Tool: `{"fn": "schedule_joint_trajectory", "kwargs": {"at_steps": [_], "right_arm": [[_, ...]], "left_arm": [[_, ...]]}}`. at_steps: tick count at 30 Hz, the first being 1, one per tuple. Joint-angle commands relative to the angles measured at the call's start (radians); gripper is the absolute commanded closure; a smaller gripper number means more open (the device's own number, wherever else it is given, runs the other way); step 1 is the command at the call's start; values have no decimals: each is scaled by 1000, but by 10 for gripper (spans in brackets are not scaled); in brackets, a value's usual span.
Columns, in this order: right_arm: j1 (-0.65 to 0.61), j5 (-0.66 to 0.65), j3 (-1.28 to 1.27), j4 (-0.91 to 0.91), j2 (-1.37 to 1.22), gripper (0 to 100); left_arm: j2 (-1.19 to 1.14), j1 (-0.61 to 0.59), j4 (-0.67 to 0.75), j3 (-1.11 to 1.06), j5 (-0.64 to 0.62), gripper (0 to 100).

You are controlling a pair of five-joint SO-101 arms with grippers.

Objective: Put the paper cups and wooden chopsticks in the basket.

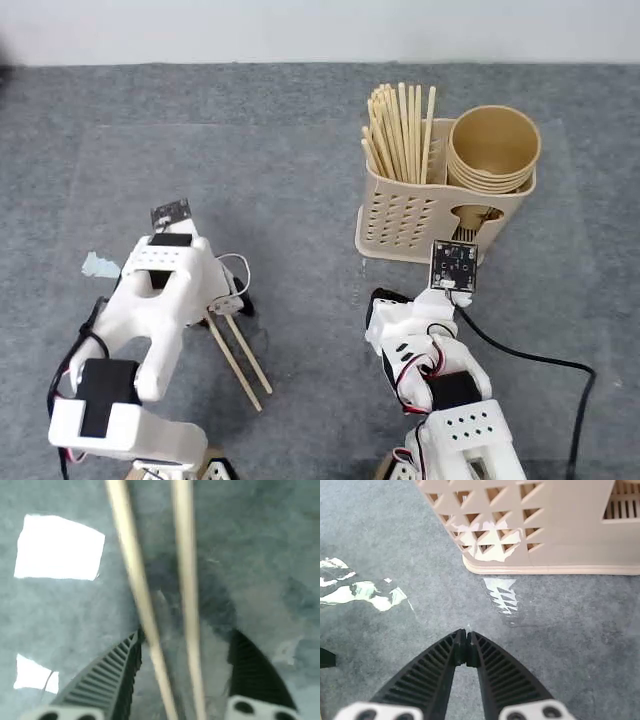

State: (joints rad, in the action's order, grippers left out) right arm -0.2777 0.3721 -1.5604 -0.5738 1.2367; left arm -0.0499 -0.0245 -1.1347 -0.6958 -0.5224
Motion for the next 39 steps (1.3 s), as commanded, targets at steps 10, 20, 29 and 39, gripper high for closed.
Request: {"fn": "schedule_joint_trajectory", "kwargs": {"at_steps": [10,20,29,39], "right_arm": [[2,2,5,13,16,991],[2,2,5,12,16,991],[4,2,5,12,16,991],[4,2,5,12,16,991]], "left_arm": [[-11,-3,71,-24,-9,987],[44,2,-71,97,-3,988],[157,0,-319,308,-2,988],[94,-34,-301,285,54,968]]}}
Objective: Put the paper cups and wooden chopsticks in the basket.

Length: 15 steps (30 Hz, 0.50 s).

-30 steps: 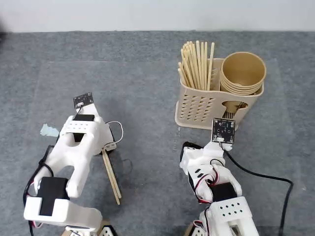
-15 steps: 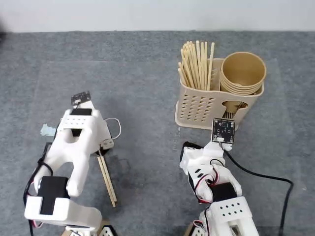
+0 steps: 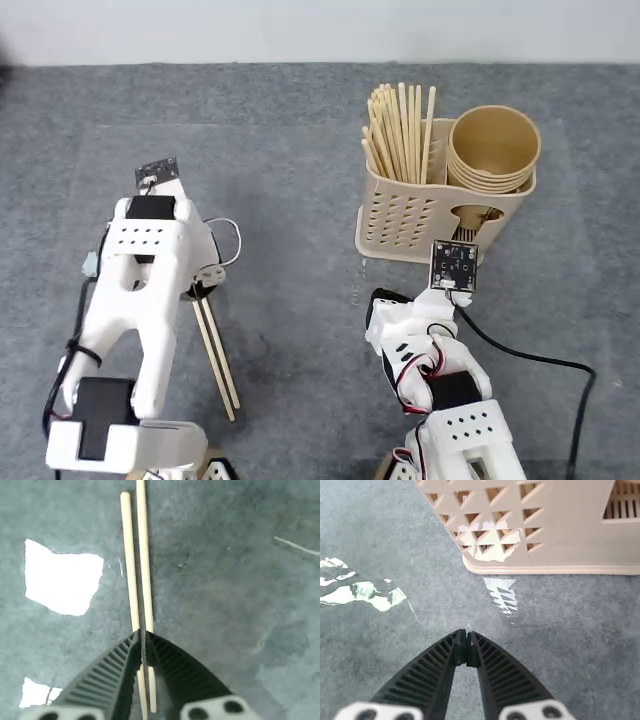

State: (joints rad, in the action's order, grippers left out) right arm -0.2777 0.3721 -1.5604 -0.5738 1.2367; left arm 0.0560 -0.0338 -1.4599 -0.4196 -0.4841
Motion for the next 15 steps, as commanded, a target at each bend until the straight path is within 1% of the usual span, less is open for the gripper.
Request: {"fn": "schedule_joint_trajectory", "kwargs": {"at_steps": [1,5,8,12,15], "right_arm": [[4,2,5,12,16,991],[4,2,5,12,16,991],[2,2,-5,15,16,991],[1,2,-8,19,16,991],[1,2,-8,19,16,991]], "left_arm": [[-31,-34,58,-1,17,953],[-106,-98,218,-42,20,870],[-158,-117,278,-45,71,816],[-216,-115,321,-47,87,815],[-292,-115,368,-38,86,856]]}}
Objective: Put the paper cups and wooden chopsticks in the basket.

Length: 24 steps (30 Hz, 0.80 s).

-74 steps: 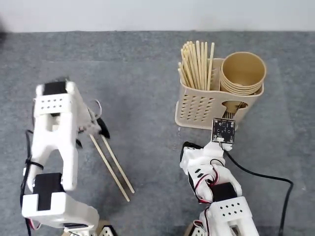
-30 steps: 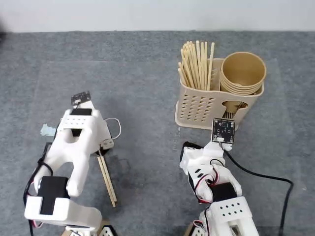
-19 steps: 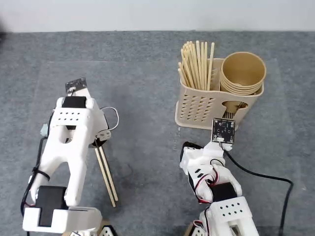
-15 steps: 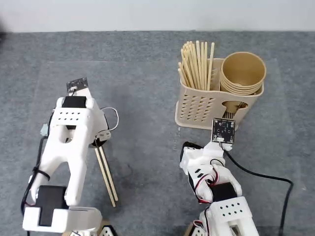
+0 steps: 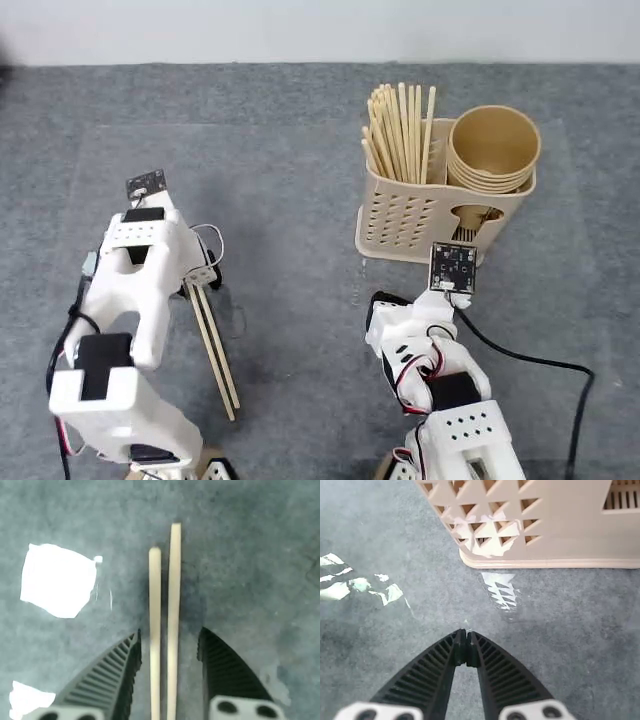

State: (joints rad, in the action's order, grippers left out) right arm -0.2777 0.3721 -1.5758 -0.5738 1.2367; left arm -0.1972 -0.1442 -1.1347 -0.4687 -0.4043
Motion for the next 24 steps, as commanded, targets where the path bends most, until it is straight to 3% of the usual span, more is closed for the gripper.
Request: {"fn": "schedule_joint_trajectory", "kwargs": {"at_steps": [1,5,12,19,24], "right_arm": [[1,2,8,19,16,991],[1,2,8,21,16,991],[1,2,8,21,16,991],[1,2,8,21,16,991],[-2,2,6,21,16,991]], "left_arm": [[-57,-5,32,27,6,880],[-157,-5,-54,137,3,993],[-293,-6,-169,285,-29,989],[-187,17,-173,291,-32,989],[-21,28,-270,343,-34,989]]}}
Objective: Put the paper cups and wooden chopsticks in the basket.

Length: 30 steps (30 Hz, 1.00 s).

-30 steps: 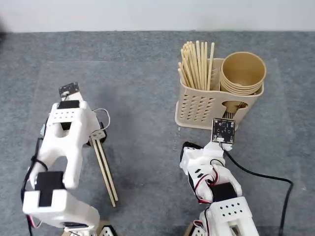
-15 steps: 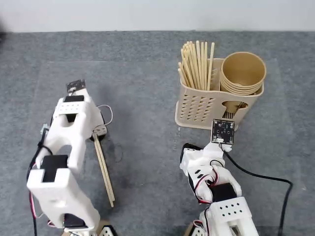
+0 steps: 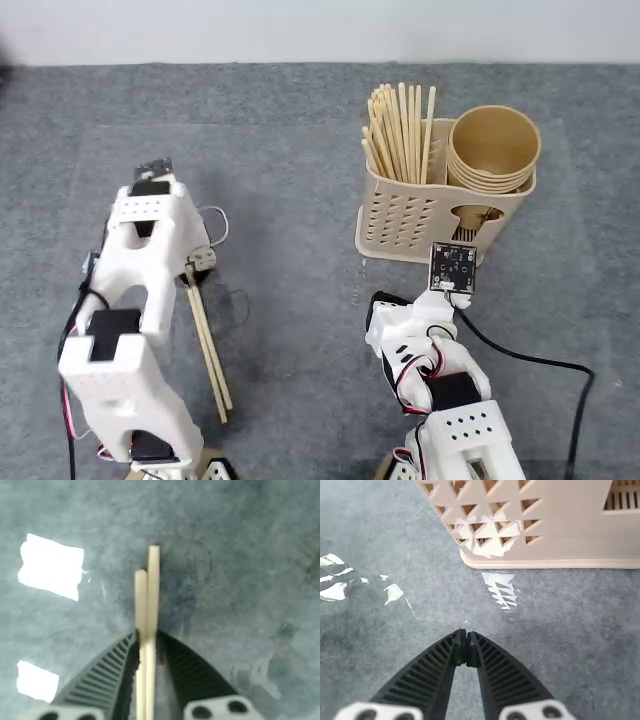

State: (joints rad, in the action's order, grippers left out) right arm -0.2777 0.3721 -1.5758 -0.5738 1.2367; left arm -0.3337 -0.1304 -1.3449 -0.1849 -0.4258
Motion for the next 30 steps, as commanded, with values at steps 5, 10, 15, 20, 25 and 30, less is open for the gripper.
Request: {"fn": "schedule_joint_trajectory", "kwargs": {"at_steps": [5,10,15,20,25,30], "right_arm": [[-2,2,6,21,16,991],[-2,2,6,18,16,991],[-2,2,6,19,16,991],[-2,2,6,21,16,991],[-2,0,6,21,16,991],[-2,0,6,21,16,991]], "left_arm": [[210,35,-189,189,-12,989],[203,40,-265,272,-8,988],[147,-3,-278,239,40,968],[107,-52,-269,179,103,863],[140,-64,-121,28,124,867],[172,-61,107,-183,118,863]]}}
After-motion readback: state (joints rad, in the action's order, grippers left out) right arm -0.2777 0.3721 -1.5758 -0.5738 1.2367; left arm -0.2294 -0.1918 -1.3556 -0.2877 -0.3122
